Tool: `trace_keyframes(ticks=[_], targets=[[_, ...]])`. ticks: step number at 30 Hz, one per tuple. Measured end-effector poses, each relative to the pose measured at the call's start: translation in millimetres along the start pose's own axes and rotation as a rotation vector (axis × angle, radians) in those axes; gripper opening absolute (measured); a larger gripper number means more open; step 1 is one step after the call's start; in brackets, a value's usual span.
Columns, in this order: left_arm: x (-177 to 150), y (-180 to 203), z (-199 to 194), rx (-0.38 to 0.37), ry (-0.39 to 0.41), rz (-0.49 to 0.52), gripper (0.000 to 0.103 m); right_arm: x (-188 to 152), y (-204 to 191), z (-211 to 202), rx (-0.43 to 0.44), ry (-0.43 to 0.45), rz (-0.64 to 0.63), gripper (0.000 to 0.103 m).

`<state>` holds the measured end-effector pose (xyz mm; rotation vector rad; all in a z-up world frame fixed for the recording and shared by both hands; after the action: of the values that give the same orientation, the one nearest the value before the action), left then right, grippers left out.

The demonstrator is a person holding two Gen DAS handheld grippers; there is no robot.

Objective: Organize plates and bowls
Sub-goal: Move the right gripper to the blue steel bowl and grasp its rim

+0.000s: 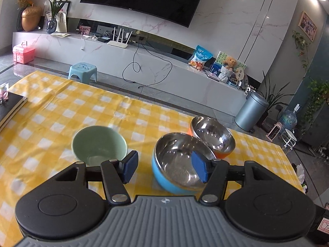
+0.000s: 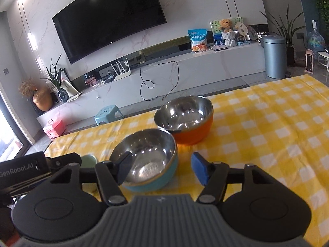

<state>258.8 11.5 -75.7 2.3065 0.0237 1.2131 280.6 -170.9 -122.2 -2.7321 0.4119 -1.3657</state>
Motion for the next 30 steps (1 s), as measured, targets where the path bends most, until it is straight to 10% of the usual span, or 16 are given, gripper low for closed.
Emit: trace_keyframes(ticks=[13,20,30], targets=[[-4,-36,62,0.036,-0.041,-0.053,0.067,-12,-4,67,0.019,-0.102,0.044,0.060],[-14,-46,72,0.051,-0.065,-0.060,0.039,-26,-4,80,0.028,-0.150,0.063,0.034],[-20,-35,78,0.002,-0.089,-0.039,0.011,-28,-6,80,0.029,-0.128,0.057,0.022]])
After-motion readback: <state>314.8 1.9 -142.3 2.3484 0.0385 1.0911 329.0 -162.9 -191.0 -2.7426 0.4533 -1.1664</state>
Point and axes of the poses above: each gripper's, at about its wrist camera, not at the fingertips, and z roughly the way its jaws point, y to its right, x to its top, the point moved 10 cm from there along z, roughly the way its jaws point, and after that the axes turned 14 degrees about -x, right-handed, at the moved point
